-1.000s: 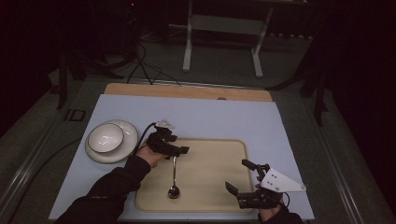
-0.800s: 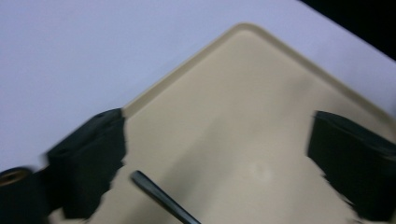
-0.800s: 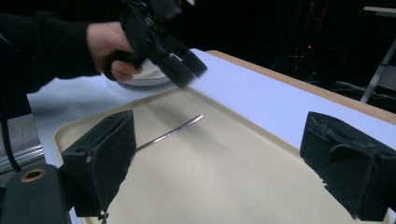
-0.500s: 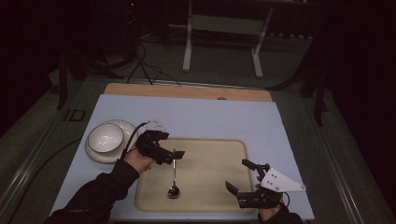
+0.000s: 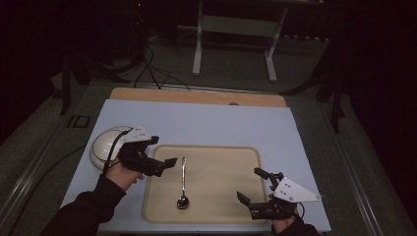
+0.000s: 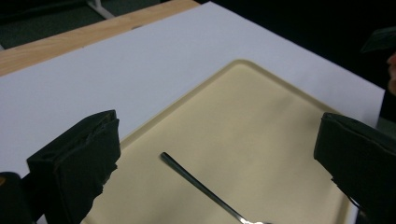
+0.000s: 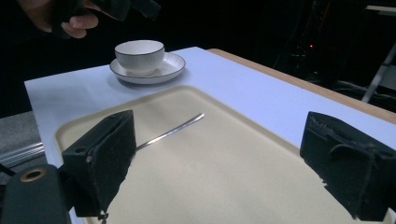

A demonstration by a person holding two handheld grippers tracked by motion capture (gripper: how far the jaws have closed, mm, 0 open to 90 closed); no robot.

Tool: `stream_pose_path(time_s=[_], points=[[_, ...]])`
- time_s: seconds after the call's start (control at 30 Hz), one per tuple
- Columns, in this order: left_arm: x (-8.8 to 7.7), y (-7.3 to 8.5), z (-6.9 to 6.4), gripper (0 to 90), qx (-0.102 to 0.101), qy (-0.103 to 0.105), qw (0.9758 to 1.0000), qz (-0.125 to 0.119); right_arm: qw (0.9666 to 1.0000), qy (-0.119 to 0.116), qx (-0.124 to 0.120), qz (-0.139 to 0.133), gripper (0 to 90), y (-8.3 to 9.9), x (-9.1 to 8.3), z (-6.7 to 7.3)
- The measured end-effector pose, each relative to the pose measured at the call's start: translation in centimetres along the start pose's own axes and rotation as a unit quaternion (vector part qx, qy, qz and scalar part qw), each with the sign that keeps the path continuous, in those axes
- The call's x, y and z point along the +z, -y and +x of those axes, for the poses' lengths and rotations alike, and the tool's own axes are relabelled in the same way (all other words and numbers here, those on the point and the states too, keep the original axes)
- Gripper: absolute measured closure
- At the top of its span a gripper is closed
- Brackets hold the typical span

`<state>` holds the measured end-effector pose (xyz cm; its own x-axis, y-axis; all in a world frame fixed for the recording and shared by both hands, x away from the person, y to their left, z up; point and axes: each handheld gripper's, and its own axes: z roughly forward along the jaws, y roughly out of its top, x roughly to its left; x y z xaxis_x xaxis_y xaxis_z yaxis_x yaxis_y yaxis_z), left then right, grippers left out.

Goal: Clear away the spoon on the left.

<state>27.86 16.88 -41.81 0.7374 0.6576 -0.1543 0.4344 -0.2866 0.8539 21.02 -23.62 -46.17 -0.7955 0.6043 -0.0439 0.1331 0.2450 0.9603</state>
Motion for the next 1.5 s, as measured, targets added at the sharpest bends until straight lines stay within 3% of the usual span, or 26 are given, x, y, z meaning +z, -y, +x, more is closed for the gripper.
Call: stream_pose_path(time_s=[0.2, 0.33, 0.37, 0.5, 1.0, 1.13, 1.27, 1.5], points=[[-1.3, 1.2, -0.2, 1.4, -0.004, 0.008, 0.9999, 0.008, 1.0000, 0.004, -0.003, 0.000, 10.7, 0.0, 0.0, 0.1], [-1.9, 2.0, -0.6, 1.5, -0.003, 0.002, 1.0000, 0.001, 1.0000, 0.004, -0.001, 0.000, 10.7, 0.0, 0.0, 0.0], [-2.1, 2.6, -0.7, 1.5, -0.002, 0.000, 0.9999, -0.010, 1.0000, 0.002, -0.001, 0.000, 10.8, 0.0, 0.0, 0.0], [-2.3, 3.7, -0.8, 1.5, 0.000, 0.013, 0.9999, -0.005, 1.0000, 0.003, -0.002, 0.000, 10.7, 0.0, -0.1, 0.0], [-2.4, 7.3, -0.6, 1.5, -0.013, -0.015, 0.9997, -0.017, 1.0000, 0.006, -0.007, 0.004, 10.7, 0.0, 0.0, 0.1], [-2.5, 8.4, -0.4, 1.5, -0.016, -0.034, 0.9990, -0.025, 0.9999, 0.008, -0.010, 0.007, 10.7, 0.1, 0.1, 0.1], [-2.8, 9.4, -0.1, 1.5, -0.032, -0.044, 0.9977, -0.041, 0.9998, 0.008, -0.011, 0.011, 10.7, 0.1, 0.2, 0.1], [-2.7, 10.6, 0.2, 1.5, -0.039, -0.063, 0.9963, -0.043, 0.9997, 0.013, -0.010, 0.017, 10.7, 0.2, 0.2, 0.1]])
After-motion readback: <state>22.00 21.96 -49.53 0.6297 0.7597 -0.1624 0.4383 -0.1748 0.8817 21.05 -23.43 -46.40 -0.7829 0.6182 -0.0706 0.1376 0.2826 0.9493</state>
